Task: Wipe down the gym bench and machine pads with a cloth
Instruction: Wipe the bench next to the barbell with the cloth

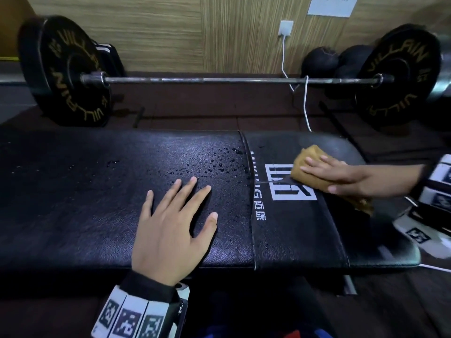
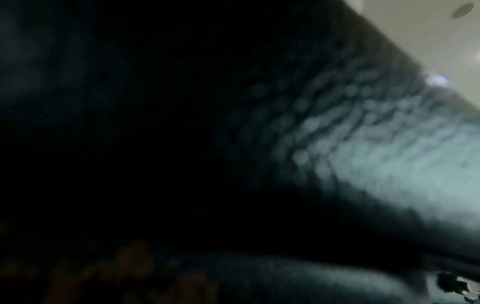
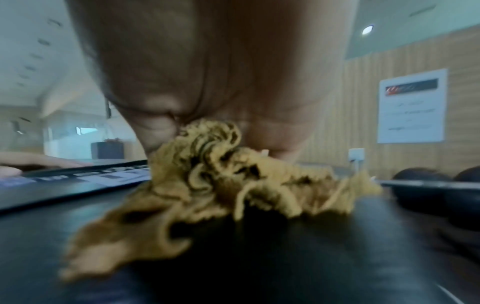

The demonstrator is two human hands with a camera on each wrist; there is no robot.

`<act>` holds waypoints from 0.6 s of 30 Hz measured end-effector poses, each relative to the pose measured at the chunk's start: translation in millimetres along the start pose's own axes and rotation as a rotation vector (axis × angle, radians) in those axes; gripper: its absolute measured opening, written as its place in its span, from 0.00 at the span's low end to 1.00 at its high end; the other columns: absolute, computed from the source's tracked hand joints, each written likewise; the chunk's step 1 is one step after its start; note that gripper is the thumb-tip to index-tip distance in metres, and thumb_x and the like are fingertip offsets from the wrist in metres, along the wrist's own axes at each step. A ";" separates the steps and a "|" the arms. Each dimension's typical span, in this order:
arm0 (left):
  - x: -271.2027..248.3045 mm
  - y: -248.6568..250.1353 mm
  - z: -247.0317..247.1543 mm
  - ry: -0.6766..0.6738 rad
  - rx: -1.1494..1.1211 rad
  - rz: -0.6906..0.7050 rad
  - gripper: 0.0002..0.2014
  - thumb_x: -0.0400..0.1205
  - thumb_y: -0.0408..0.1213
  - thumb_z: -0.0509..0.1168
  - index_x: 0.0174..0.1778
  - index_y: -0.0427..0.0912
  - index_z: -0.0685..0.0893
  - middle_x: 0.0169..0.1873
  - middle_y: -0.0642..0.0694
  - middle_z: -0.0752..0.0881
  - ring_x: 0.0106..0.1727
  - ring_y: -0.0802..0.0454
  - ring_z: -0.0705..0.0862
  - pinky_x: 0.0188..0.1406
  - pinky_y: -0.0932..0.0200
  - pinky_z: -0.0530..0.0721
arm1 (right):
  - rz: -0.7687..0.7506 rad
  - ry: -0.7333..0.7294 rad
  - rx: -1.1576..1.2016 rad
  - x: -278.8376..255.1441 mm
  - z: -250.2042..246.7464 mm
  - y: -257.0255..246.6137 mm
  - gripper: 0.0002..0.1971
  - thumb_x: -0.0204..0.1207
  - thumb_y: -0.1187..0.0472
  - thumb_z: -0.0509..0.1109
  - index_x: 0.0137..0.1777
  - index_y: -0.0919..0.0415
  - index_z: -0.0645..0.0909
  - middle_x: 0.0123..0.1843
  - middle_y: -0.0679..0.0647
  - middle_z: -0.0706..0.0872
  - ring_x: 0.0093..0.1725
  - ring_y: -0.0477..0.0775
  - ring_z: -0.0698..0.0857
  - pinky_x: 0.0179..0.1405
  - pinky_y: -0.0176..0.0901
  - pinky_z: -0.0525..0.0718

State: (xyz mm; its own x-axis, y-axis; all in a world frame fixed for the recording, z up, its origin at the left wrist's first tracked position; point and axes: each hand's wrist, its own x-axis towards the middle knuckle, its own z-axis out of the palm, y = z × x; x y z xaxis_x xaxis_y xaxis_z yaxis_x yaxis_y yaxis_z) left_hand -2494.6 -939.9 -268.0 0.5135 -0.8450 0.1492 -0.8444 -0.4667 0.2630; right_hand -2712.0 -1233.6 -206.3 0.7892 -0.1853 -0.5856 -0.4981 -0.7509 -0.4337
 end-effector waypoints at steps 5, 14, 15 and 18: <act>0.2 0.0 1.2 0.018 -0.008 0.009 0.26 0.79 0.60 0.51 0.73 0.61 0.75 0.76 0.57 0.72 0.79 0.55 0.67 0.77 0.35 0.62 | 0.249 0.084 0.061 6.0 -31.5 21.0 0.37 0.84 0.63 0.59 0.76 0.40 0.34 0.82 0.39 0.36 0.80 0.45 0.32 0.77 0.41 0.33; -2.1 -2.7 1.5 0.064 -0.059 0.008 0.25 0.79 0.59 0.53 0.70 0.58 0.78 0.74 0.59 0.74 0.78 0.58 0.68 0.78 0.39 0.62 | 0.200 0.119 -0.132 69.7 -43.8 -35.2 0.32 0.86 0.58 0.55 0.82 0.42 0.39 0.84 0.43 0.37 0.82 0.53 0.35 0.80 0.51 0.34; -2.8 -3.8 0.4 0.073 -0.072 0.010 0.25 0.79 0.59 0.54 0.69 0.57 0.79 0.73 0.59 0.75 0.77 0.59 0.68 0.78 0.41 0.62 | 0.142 0.094 -0.120 68.1 -37.1 -39.6 0.32 0.86 0.57 0.55 0.80 0.38 0.40 0.83 0.39 0.37 0.81 0.51 0.33 0.80 0.50 0.33; -5.1 -12.8 -6.1 0.067 -0.091 0.032 0.25 0.78 0.59 0.53 0.69 0.58 0.80 0.73 0.60 0.75 0.77 0.61 0.69 0.79 0.48 0.62 | -0.011 0.033 -0.116 53.5 -17.6 -41.8 0.32 0.85 0.55 0.58 0.74 0.29 0.40 0.80 0.34 0.36 0.79 0.43 0.31 0.78 0.48 0.31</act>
State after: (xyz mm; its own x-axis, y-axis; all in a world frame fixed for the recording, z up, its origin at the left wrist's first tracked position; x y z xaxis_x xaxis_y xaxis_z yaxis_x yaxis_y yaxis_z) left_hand -2485.5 -928.0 -266.3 0.4986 -0.8380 0.2218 -0.8445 -0.4119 0.3423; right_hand -2642.6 -1223.3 -207.4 0.8068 -0.1956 -0.5575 -0.4457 -0.8208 -0.3572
